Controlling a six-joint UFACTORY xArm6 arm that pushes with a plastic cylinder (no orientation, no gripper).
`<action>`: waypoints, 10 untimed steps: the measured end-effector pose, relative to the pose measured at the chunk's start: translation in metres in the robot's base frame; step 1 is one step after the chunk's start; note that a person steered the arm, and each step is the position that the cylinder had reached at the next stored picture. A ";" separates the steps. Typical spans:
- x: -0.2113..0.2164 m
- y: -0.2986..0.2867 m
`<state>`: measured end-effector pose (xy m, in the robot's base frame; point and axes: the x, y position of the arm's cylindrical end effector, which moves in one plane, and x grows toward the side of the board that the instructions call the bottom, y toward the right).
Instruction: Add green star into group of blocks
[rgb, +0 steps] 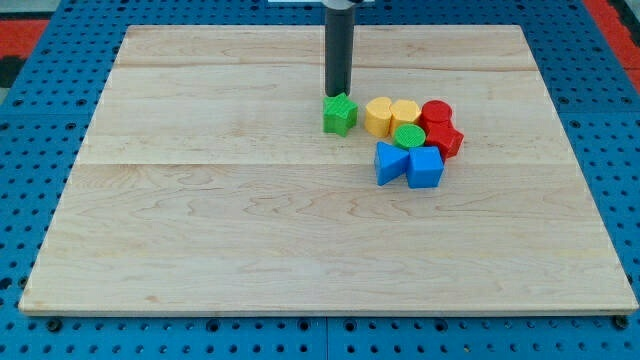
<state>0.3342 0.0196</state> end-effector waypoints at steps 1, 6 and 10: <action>0.012 -0.001; 0.047 -0.066; 0.063 -0.016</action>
